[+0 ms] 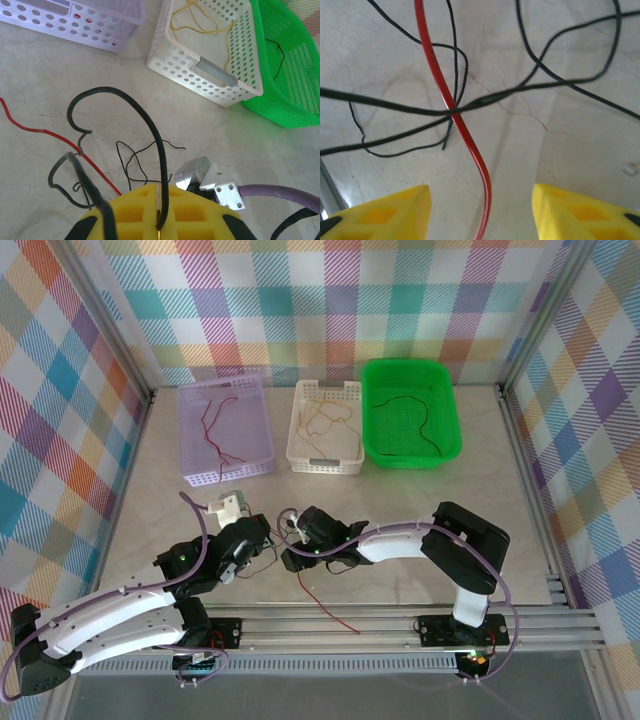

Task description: Untangle the cables

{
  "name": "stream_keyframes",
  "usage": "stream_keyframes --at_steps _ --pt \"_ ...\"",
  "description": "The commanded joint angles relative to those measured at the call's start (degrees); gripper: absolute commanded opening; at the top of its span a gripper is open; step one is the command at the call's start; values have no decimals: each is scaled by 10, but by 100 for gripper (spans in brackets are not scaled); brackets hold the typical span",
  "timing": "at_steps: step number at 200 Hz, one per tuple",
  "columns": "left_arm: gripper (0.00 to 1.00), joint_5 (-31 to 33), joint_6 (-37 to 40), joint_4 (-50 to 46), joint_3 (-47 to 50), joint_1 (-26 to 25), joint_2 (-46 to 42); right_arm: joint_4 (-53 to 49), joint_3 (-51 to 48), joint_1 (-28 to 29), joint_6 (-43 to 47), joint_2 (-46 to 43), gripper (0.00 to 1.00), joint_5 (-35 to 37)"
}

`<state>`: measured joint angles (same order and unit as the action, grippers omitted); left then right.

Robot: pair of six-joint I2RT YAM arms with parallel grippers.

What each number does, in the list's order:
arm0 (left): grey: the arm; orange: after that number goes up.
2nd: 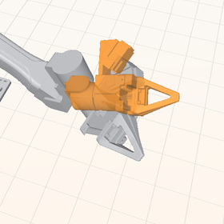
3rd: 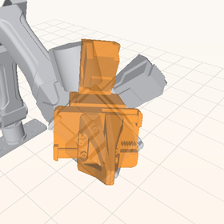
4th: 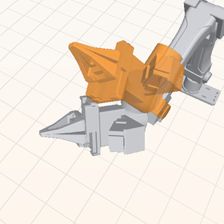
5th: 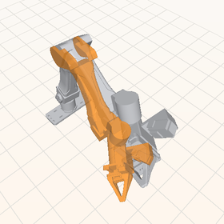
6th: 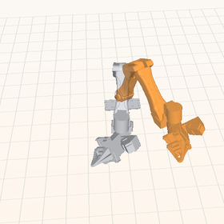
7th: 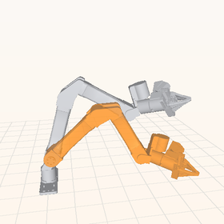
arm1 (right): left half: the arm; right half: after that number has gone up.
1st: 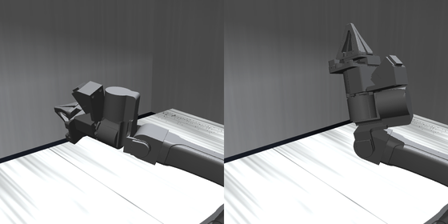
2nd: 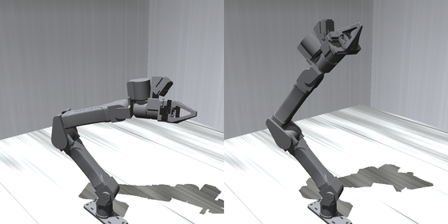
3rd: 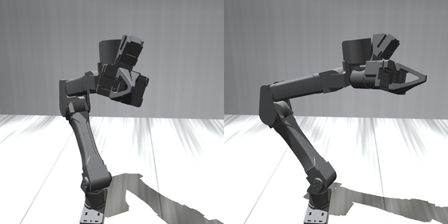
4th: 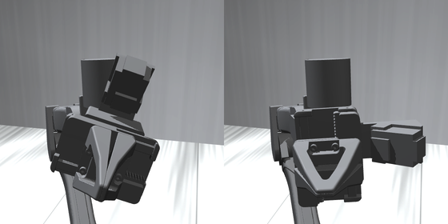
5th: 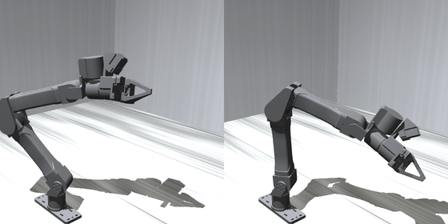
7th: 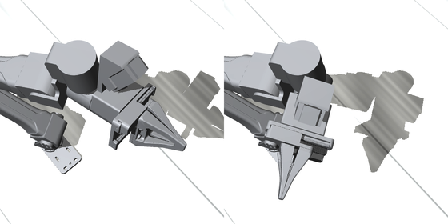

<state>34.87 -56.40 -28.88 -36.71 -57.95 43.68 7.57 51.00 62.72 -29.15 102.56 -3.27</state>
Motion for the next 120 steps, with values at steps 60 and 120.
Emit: stream_keyframes --at_steps 60,120 --pt "0 25 -14 -33 -19 8 -27 17 -13 6 12 -26 16 15" --pt "0 41 -21 -51 -7 9 -37 -83 -47 4 54 -161 0 63"
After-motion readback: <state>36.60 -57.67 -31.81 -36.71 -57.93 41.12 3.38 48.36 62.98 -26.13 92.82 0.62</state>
